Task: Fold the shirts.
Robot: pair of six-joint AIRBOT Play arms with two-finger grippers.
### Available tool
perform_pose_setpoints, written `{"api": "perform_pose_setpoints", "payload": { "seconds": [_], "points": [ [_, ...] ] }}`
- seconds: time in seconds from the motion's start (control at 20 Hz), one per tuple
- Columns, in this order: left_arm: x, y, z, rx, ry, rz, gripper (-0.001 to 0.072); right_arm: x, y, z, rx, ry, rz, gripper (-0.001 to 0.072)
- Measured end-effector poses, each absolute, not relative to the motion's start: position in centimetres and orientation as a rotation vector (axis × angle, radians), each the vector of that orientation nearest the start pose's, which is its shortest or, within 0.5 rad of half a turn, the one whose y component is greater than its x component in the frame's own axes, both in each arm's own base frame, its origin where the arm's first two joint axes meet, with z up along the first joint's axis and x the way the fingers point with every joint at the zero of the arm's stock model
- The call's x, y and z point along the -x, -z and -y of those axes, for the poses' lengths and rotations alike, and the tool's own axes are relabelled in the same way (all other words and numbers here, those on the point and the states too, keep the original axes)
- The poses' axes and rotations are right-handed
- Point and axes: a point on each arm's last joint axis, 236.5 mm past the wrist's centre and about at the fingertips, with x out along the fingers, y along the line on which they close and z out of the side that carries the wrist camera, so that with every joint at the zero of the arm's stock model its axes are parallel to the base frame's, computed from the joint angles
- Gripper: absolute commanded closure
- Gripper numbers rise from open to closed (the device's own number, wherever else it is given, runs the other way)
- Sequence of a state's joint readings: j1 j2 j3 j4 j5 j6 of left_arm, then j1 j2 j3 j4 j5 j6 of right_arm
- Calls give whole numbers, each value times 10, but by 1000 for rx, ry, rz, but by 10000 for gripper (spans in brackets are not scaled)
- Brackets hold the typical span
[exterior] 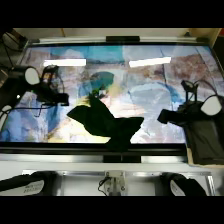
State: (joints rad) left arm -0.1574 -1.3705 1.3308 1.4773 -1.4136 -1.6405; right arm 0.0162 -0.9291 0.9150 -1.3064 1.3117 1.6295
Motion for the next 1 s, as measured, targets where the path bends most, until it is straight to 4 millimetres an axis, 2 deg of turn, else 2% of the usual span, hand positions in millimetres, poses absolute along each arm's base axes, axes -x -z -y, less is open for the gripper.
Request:
{"api": "perform_pose_setpoints", "payload": {
  "seconds": [0.1,0.2,0.45,0.7,0.8,0.9,0.95,1.0],
  "points": [
    [-344,10,49,120,88,-1537,106,-280,-21,-71,-313,-154,-1315,81],
    [-334,35,45,234,86,-1564,106,-284,-15,-75,-342,-158,-1298,82],
    [-343,77,69,452,107,-1515,108,-289,-11,-82,-378,-173,-1269,82],
    [-372,94,94,556,113,-1412,129,-287,-11,-89,-402,-196,-1277,81],
    [-381,100,99,578,102,-1384,458,-282,-10,-90,-397,-208,-1295,81],
    [-384,106,101,600,84,-1381,630,-280,-9,-93,-387,-221,-1303,81],
    [-386,108,103,611,79,-1378,671,-279,-8,-96,-381,-230,-1311,81],
    [-386,109,103,611,77,-1376,671,-278,-4,-100,-372,-240,-1324,81]
  ]
}}
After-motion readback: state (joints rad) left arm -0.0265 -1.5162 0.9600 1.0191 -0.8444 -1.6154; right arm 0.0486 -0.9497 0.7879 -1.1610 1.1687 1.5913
